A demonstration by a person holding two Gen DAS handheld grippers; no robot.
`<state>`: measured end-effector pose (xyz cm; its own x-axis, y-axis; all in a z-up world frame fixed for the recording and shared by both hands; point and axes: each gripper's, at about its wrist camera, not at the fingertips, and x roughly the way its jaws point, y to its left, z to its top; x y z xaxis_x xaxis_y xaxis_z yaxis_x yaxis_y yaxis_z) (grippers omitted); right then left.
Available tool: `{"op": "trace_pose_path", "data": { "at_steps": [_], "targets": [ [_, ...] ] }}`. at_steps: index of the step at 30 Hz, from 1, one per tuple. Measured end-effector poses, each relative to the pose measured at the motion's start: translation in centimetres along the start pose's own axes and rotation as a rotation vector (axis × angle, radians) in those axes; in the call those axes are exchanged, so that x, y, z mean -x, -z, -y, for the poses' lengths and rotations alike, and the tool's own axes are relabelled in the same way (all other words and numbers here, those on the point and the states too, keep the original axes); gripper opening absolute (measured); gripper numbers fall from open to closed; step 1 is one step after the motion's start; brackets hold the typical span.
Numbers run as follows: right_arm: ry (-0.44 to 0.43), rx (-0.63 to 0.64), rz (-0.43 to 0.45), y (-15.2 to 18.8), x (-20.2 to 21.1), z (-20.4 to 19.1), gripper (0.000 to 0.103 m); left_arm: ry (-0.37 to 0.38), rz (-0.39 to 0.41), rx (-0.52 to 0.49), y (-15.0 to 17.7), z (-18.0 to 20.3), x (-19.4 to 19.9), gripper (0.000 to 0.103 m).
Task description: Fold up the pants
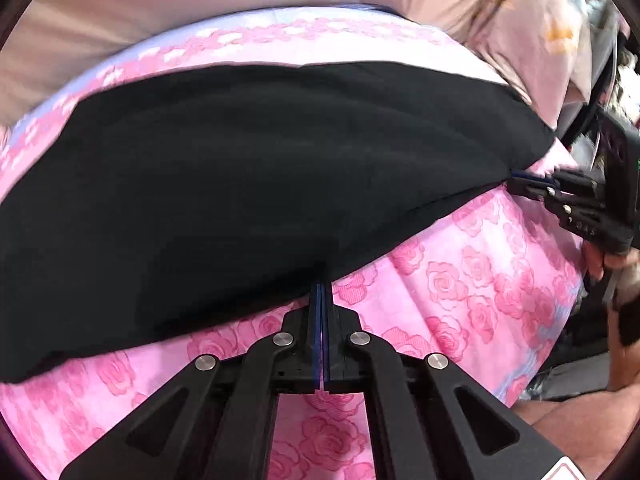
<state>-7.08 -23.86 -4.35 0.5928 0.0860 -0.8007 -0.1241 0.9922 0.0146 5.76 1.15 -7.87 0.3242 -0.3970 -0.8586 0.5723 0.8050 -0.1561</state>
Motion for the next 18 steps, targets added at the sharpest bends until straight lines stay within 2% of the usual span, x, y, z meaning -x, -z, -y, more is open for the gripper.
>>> {"op": "trace_pose_path", "data": {
  "at_steps": [1,2,3,4,5,6,7,9,11,12,13,15,16,18],
  "targets": [
    [0.011,-0.047,0.030,0.3,1.2,0.9,0.018,0.048,0.041,0.033,-0.3,-0.3,1.2,0.001],
    [0.019,-0.107,0.079,0.6,2.8,2.3,0.035,0.083,0.082,0.049,-0.5,-0.3,2.2,0.003],
    [0.043,-0.182,0.132,1.0,4.5,4.0,0.043,0.114,0.124,0.061,-0.8,-0.4,3.3,0.017],
    [0.071,-0.240,0.169,1.3,5.7,5.4,0.047,0.137,0.178,0.077,-1.4,-0.6,4.6,0.055],
    [0.104,-0.308,0.203,1.8,6.9,7.2,0.047,0.139,0.214,0.088,-1.7,-0.6,5.2,0.071],
    [0.136,-0.376,0.227,2.1,7.8,9.0,0.047,0.136,0.247,0.094,-2.0,-0.7,5.5,0.079],
    [0.186,-0.463,0.248,2.5,8.6,11.4,0.047,0.132,0.253,0.089,-2.4,-0.6,5.4,0.078],
    [0.240,-0.594,0.268,3.1,9.2,15.1,0.051,0.137,0.188,0.100,-2.9,-0.7,3.3,0.076],
    [0.212,-0.716,0.255,3.8,8.6,18.5,0.057,0.125,0.093,0.108,-2.8,-0.8,0.4,0.057],
    [0.183,-0.763,0.245,3.9,7.7,19.8,0.057,0.101,0.058,0.103,-2.7,-0.7,-0.6,0.040],
    [0.156,-0.776,0.236,3.9,7.0,20.2,0.056,0.063,0.064,0.090,-2.3,-0.4,-1.0,0.039],
    [0.133,-0.763,0.203,3.0,5.2,20.5,0.020,0.045,0.081,0.066,-2.0,0.2,-0.7,0.038],
    [0.124,-0.759,0.223,2.6,5.5,20.3,0.012,0.039,0.078,0.067,-1.8,0.1,-0.6,0.038],
    [0.121,-0.743,0.310,2.1,7.2,19.9,0.011,0.036,0.071,0.063,-1.6,-0.1,-0.5,0.038]
  ]
}}
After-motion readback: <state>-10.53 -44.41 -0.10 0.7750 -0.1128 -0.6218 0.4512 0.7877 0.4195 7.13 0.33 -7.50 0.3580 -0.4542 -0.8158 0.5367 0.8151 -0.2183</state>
